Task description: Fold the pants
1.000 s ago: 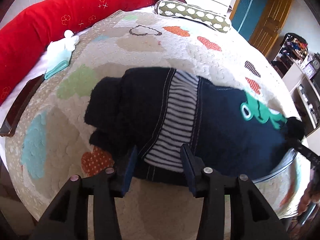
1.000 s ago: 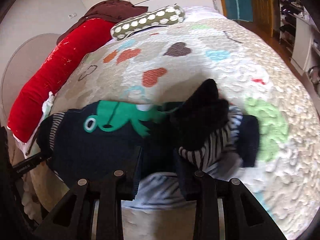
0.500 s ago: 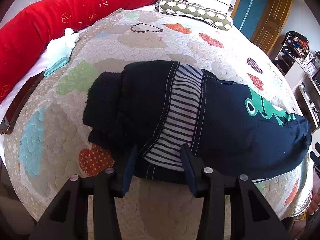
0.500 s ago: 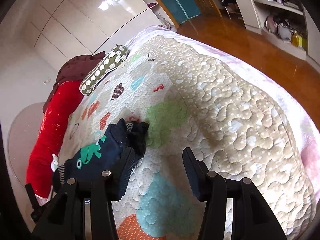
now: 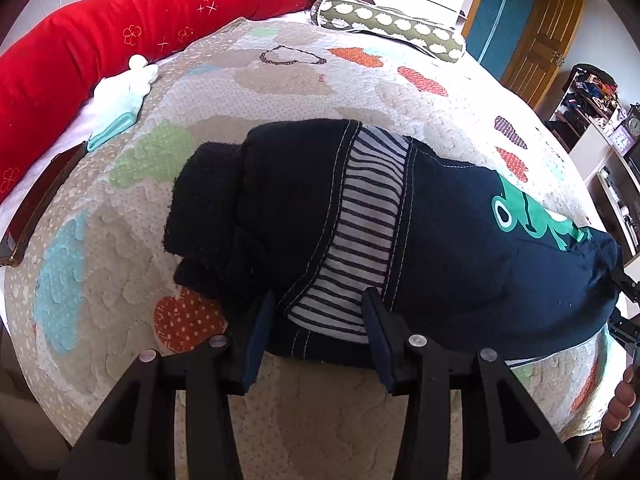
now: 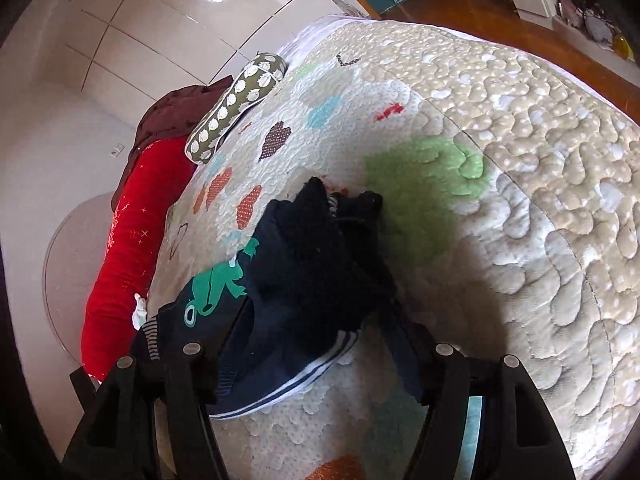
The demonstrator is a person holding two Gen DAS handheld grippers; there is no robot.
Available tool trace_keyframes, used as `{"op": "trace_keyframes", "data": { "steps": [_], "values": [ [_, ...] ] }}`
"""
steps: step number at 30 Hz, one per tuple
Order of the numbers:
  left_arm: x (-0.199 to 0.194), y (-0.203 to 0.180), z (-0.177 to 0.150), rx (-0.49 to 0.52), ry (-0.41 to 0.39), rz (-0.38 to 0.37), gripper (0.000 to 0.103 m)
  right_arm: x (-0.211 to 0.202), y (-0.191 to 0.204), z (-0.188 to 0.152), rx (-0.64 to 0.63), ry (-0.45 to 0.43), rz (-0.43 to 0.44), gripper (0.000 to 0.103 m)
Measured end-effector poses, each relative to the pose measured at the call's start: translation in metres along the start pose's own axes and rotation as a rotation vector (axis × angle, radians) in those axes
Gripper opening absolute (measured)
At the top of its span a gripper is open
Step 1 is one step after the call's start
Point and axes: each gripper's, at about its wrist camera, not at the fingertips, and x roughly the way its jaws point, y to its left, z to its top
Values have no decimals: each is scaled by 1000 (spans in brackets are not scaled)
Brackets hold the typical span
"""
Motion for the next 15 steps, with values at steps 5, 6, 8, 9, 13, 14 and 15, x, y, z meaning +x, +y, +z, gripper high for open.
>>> {"op": "trace_keyframes", "data": {
  "steps": [5, 6, 8, 9, 13, 14, 15],
  "values": [
    [-19, -3, 5, -1, 0, -61, 44, 8, 4, 3, -12, 7, -1, 70],
    [-24, -6, 8, 1, -1, -94, 44, 8, 5, 3, -16, 6, 0, 70],
    [-33, -16, 15, 18, -4, -137, 44, 9, 4, 2, -23, -1, 0, 70],
    [-37, -25, 19, 37, -8, -148, 44, 11, 4, 3, -26, -5, 1, 70],
    [-36, -62, 32, 102, 16, -195, 44, 9, 1, 0, -38, -22, 15, 68],
    [-34, -72, 34, 114, 25, -208, 44, 8, 0, -1, -39, -24, 19, 68],
    [-33, -79, 36, 122, 32, -217, 44, 7, 0, -2, -42, -25, 23, 68]
  ]
}}
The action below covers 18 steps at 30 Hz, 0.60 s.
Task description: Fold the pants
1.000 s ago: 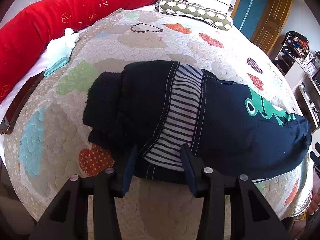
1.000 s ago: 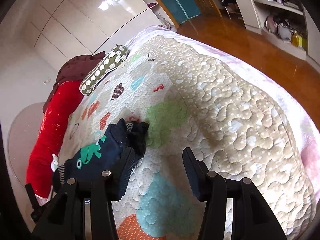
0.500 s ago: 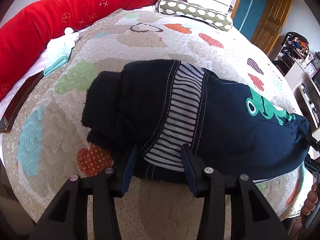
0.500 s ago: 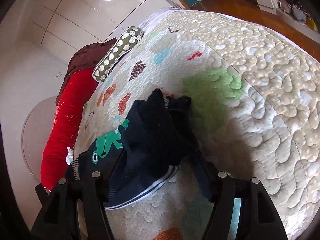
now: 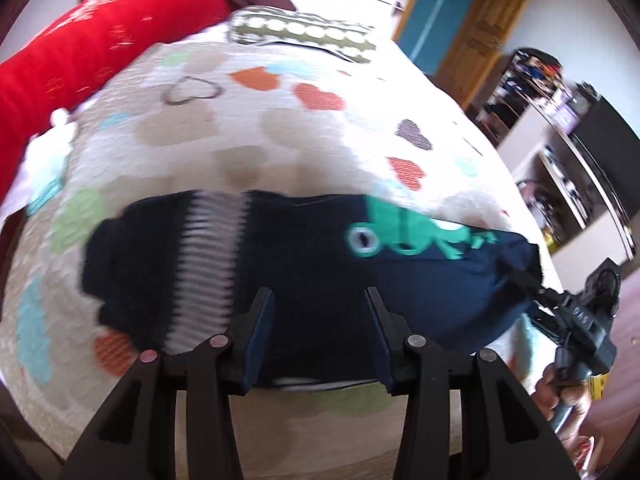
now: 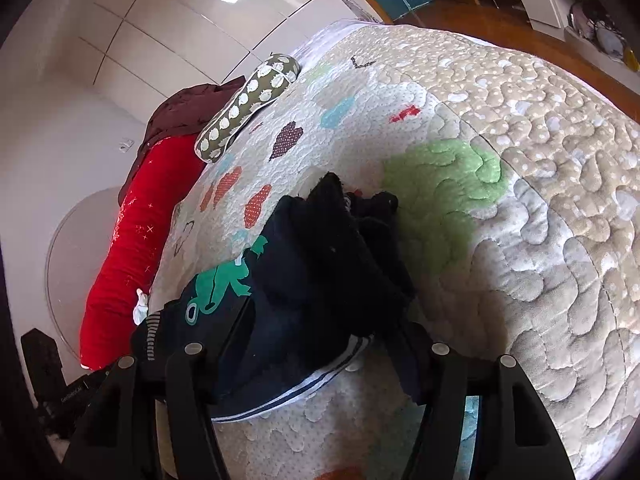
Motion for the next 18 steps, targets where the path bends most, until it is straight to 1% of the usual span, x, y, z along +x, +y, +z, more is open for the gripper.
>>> {"op": "trace_keyframes", "data": {
  "steps": [7, 11, 15, 18],
  "values": [
    [25, -55, 16, 55, 53, -54, 44, -8, 5, -13, -95, -22, -14, 67],
    [41, -84, 26, 103, 91, -63, 44, -5, 7, -19, -157, -39, -28, 67],
    [53, -118, 38, 173, 128, -96, 44, -6, 2, -23, -166, -69, 3, 67],
    [62, -145, 47, 224, 147, -128, 51, -10, -2, -26, -165, -83, 21, 67]
  ]
}}
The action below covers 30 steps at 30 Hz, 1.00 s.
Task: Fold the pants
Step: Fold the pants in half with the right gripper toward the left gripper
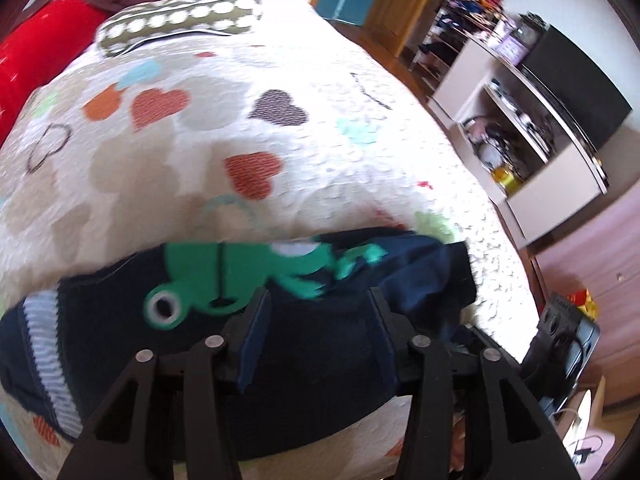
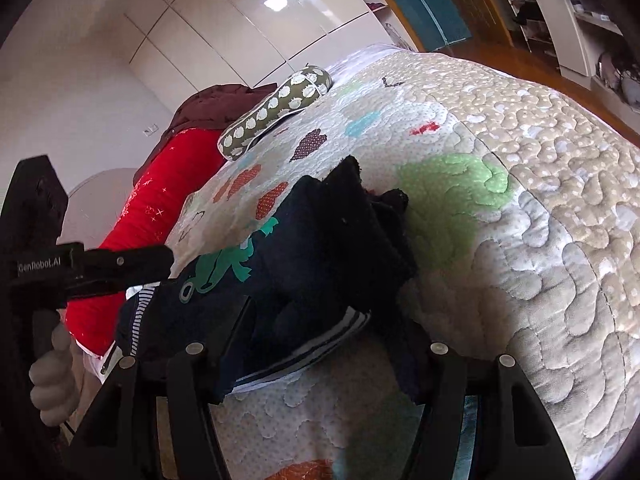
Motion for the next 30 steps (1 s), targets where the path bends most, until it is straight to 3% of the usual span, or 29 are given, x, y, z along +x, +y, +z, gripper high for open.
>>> {"op": "trace_keyframes", "data": {
  "steps": [6, 10, 15, 16, 18, 19, 20, 22, 30],
  "values": [
    [34, -41, 32, 85, 53, -52, 55, -1, 1, -1, -6, -7, -2, 67],
    [67, -59, 50, 103, 130, -129, 58, -2, 1, 0, 3, -12, -2, 67],
    [106, -85, 53, 207, 266, -189, 64, -2, 2, -1, 4, -19, -17, 67],
    [111, -88, 52, 221, 280, -184, 64, -2, 3, 0, 5, -20, -19, 65],
    [118, -91, 49, 245, 305, -188, 61, -1, 4, 2, 7, -22, -28, 52],
    [116, -93, 48, 254, 302, -192, 44, 1, 3, 4, 8, -16, -30, 36],
    [113, -92, 45, 264, 297, -183, 33, 3, 2, 6, 13, -6, -29, 26],
    [104, -87, 45, 260, 274, -195, 26, 4, 1, 10, 28, 5, -10, 19],
    [17, -6, 42, 61, 71, -276, 23, 3, 59, 27, -117, 16, 43, 16]
  ]
}}
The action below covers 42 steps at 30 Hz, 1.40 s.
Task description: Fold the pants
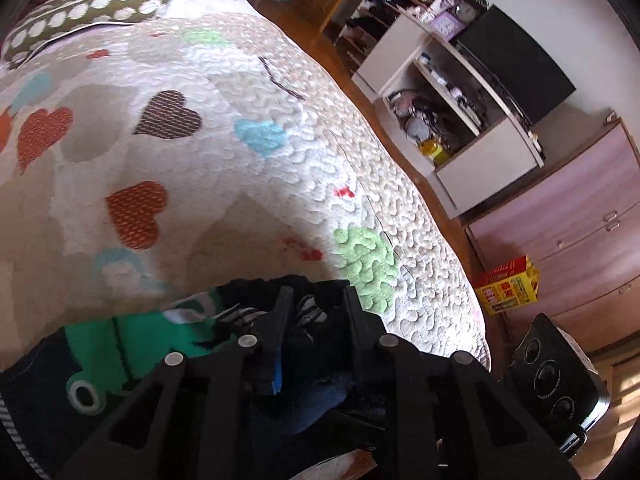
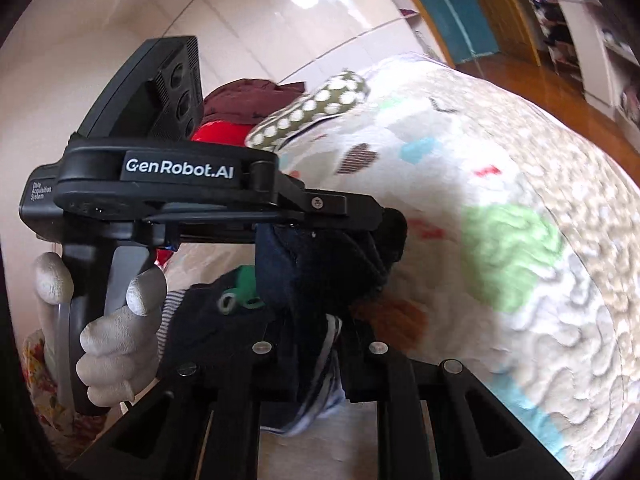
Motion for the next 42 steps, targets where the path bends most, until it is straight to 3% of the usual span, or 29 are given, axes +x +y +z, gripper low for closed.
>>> {"op": "trace_keyframes", "data": {
  "steps": [4, 6, 7, 10, 13, 16, 19, 21, 25, 27, 31, 35, 42],
  "values": [
    [-43, 47, -22, -107, -111, 84, 34, 21, 45, 5, -109, 45, 38, 19],
    [-62, 73, -39, -166, -144, 112, 34, 39, 65, 3, -152, 92, 59, 29],
    [-73, 84, -50, -192, -158, 122, 36, 48, 72, 1, -166, 125, 70, 41],
    [-109, 107, -85, -240, -220, 192, 46, 63, 93, -7, -205, 206, 109, 43],
    [-148, 126, -126, -274, -296, 314, 51, 51, 107, -5, -204, 208, 165, 43],
    [-165, 144, -159, -331, -351, 374, 51, 42, 112, 2, -191, 177, 111, 43],
    [-170, 170, -185, -432, -380, 351, 51, 54, 109, 11, -179, 195, 35, 42],
    [-160, 187, -198, -507, -353, 337, 51, 76, 108, 11, -157, 236, 8, 42],
    [-142, 190, -209, -531, -320, 319, 51, 116, 107, 7, -121, 342, -53, 43],
    [-149, 179, -210, -500, -344, 338, 51, 124, 95, 5, -87, 373, -63, 43],
    [-176, 161, -221, -460, -431, 400, 53, 105, 105, 12, -106, 342, -58, 43],
    [-196, 163, -238, -490, -495, 460, 60, 90, 123, 14, -163, 299, -43, 54],
    [-223, 200, -280, -611, -541, 502, 60, 141, 157, -6, -208, 442, -40, 55]
  ]
}}
